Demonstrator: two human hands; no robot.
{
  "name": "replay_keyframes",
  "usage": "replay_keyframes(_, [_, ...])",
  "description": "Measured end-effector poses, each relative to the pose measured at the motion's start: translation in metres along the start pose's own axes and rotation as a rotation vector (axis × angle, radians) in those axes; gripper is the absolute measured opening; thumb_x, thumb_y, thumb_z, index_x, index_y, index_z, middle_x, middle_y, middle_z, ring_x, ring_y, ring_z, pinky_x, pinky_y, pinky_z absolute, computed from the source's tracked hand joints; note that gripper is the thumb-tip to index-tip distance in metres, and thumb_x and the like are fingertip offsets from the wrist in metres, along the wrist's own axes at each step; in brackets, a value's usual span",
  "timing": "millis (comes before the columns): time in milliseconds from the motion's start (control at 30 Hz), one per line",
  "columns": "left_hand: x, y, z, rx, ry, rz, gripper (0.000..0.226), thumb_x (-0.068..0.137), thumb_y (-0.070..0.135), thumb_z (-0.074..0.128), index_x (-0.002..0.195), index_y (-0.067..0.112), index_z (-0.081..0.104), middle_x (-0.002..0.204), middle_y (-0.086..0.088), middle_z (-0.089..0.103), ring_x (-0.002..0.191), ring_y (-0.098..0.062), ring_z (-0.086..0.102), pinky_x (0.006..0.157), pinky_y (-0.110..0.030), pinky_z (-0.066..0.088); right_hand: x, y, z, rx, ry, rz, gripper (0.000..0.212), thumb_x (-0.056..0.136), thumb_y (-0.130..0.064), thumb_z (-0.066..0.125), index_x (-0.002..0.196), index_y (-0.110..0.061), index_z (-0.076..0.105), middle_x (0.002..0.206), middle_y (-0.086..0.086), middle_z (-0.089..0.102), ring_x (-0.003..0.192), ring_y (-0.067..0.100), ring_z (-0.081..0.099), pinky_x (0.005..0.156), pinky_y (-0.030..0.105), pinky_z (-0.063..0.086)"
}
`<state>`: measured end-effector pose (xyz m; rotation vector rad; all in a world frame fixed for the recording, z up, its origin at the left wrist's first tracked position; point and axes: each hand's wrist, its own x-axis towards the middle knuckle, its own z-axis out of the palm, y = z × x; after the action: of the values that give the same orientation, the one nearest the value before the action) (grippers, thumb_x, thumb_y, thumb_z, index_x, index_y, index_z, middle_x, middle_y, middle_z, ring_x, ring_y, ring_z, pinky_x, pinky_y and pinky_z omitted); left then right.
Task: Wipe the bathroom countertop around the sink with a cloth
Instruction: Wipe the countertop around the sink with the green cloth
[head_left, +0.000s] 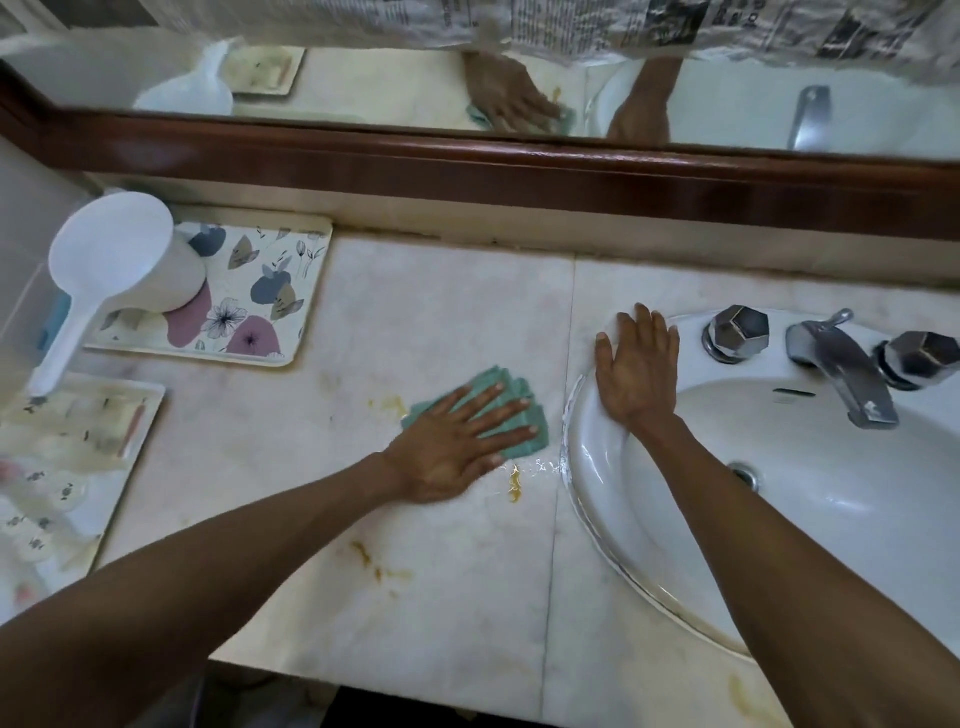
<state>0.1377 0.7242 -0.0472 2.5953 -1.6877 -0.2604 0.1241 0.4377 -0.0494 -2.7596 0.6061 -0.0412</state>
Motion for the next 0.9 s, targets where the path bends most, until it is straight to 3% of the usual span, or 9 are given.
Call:
replay_keyframes(67, [0.006, -0.028, -0.002, -0.003, 0.007, -0.091, 0.052, 0.108, 0.048, 0.020, 0.159, 0.043, 0.019, 0.170, 0.010, 0.011, 0.158, -0.020, 0.004, 0.126, -0.044, 0.009, -0.002, 0.000, 0.001, -0.001, 0.005, 0.006, 0.055, 0.103, -0.038, 0.028, 0.144, -0.005, 0.042, 0.158, 0.016, 0.030, 0.149, 0.033, 0.018, 0.123, 0.048, 0.007])
replay_keyframes(167, [0.043, -0.044, -0.011, -0.106, 0.090, -0.466, 0.053, 0.107, 0.048, 0.019, 0.159, 0.042, 0.021, 0.169, 0.008, 0.016, 0.157, -0.023, 0.012, 0.123, -0.052, 0.018, -0.004, -0.009, 0.003, -0.004, 0.011, 0.054, 0.051, 0.104, -0.034, 0.030, 0.143, -0.004, 0.042, 0.158, 0.018, 0.029, 0.150, 0.034, 0.014, 0.122, 0.049, 0.005])
replay_keyframes(233, [0.059, -0.030, -0.008, -0.160, 0.123, -0.614, 0.054, 0.106, 0.046, 0.022, 0.160, 0.039, 0.022, 0.170, 0.006, 0.015, 0.158, -0.026, 0.010, 0.124, -0.054, 0.014, -0.004, -0.019, 0.005, -0.035, -0.005, 0.048, 0.050, 0.104, -0.033, 0.029, 0.143, -0.004, 0.042, 0.158, 0.022, 0.026, 0.150, 0.036, 0.012, 0.123, 0.049, 0.004])
replay_keyframes(300, [0.053, -0.008, -0.003, -0.165, 0.141, -0.611, 0.055, 0.107, 0.044, 0.025, 0.161, 0.036, 0.022, 0.170, 0.005, 0.013, 0.158, -0.027, 0.006, 0.124, -0.054, 0.010, -0.001, -0.032, 0.009, -0.063, -0.024, -0.021, 0.049, 0.104, -0.032, 0.028, 0.142, -0.004, 0.042, 0.159, 0.025, 0.024, 0.150, 0.038, 0.013, 0.123, 0.049, 0.005])
replay_keyframes(400, [-0.002, 0.010, 0.011, -0.094, 0.113, -0.422, 0.053, 0.108, 0.044, 0.027, 0.160, 0.038, 0.022, 0.170, 0.008, 0.011, 0.158, -0.023, 0.003, 0.126, -0.049, 0.006, 0.008, -0.056, 0.017, -0.022, -0.061, -0.099, 0.051, 0.104, -0.033, 0.031, 0.144, -0.003, 0.039, 0.159, 0.028, 0.020, 0.149, 0.041, 0.015, 0.122, 0.048, 0.010])
replay_keyframes(533, [-0.079, -0.030, 0.011, -0.047, 0.080, -0.364, 0.053, 0.108, 0.045, 0.026, 0.160, 0.035, 0.024, 0.170, 0.007, 0.011, 0.158, -0.020, 0.002, 0.127, -0.044, 0.008, 0.012, -0.089, 0.033, 0.037, -0.117, -0.152, 0.055, 0.104, -0.034, 0.034, 0.147, -0.001, 0.035, 0.159, 0.030, 0.018, 0.147, 0.045, 0.017, 0.121, 0.051, 0.014])
replay_keyframes(667, [-0.064, -0.098, 0.000, -0.104, 0.144, -0.677, 0.055, 0.106, 0.046, 0.023, 0.160, 0.038, 0.021, 0.170, 0.006, 0.013, 0.158, -0.022, 0.008, 0.125, -0.050, 0.015, 0.003, -0.109, 0.045, 0.028, -0.141, -0.143, 0.061, 0.104, -0.038, 0.033, 0.151, -0.001, 0.026, 0.160, 0.028, 0.012, 0.149, 0.044, 0.011, 0.120, 0.053, 0.011])
replay_keyframes(767, [-0.042, -0.094, 0.002, -0.165, 0.177, -0.844, 0.058, 0.104, 0.047, 0.020, 0.160, 0.036, 0.022, 0.170, 0.003, 0.014, 0.157, -0.027, 0.011, 0.124, -0.054, 0.015, -0.003, -0.122, 0.048, 0.032, -0.148, -0.142, 0.061, 0.104, -0.040, 0.030, 0.152, -0.004, 0.024, 0.162, 0.024, 0.010, 0.151, 0.039, 0.007, 0.121, 0.053, 0.007])
replay_keyframes(900, [-0.091, -0.047, 0.022, -0.064, 0.157, -0.577, 0.054, 0.107, 0.045, 0.024, 0.160, 0.036, 0.023, 0.170, 0.005, 0.013, 0.158, -0.025, 0.007, 0.125, -0.052, 0.014, -0.012, -0.140, 0.053, 0.029, -0.144, -0.190, 0.059, 0.103, -0.039, 0.032, 0.151, -0.004, 0.027, 0.162, 0.023, 0.013, 0.150, 0.038, 0.010, 0.121, 0.054, 0.010])
